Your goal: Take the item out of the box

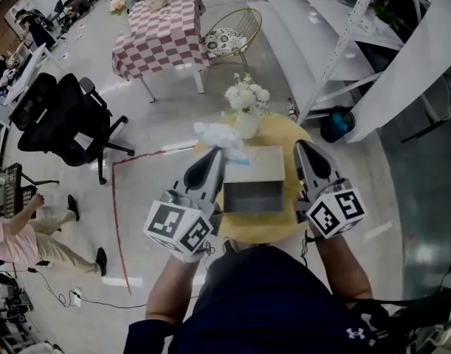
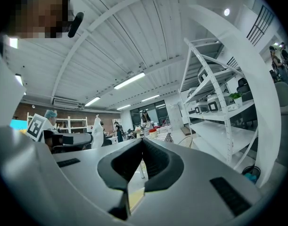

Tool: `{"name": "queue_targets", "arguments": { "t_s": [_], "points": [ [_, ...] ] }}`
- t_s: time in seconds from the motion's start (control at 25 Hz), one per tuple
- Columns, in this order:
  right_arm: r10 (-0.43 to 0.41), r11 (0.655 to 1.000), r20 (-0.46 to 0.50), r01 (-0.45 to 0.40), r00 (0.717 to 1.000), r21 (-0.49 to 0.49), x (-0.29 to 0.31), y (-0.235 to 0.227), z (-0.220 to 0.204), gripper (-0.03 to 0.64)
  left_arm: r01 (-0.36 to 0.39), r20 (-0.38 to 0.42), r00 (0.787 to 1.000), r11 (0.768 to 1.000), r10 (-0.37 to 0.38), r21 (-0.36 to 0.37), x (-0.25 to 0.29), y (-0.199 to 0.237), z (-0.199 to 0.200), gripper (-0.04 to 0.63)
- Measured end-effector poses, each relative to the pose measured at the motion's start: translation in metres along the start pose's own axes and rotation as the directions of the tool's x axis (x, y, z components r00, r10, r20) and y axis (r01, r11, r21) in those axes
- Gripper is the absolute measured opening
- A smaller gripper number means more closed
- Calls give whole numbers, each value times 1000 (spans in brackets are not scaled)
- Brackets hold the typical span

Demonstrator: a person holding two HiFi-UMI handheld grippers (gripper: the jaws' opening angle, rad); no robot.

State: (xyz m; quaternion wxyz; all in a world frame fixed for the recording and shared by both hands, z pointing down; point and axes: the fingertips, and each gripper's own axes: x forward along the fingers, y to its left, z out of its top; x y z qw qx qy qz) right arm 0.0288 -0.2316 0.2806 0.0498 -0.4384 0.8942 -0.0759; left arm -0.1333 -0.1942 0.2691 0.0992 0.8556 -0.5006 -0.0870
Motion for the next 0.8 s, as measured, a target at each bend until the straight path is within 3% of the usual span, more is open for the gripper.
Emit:
{"name": "queue_targets", "arguments": {
  "t_s": [0.8],
  "points": [
    [-20, 1000, -9, 20, 1000, 10, 1, -4, -5, 12, 6, -13, 1000, 1000, -6, -24, 1, 6, -7, 15]
  ]
}}
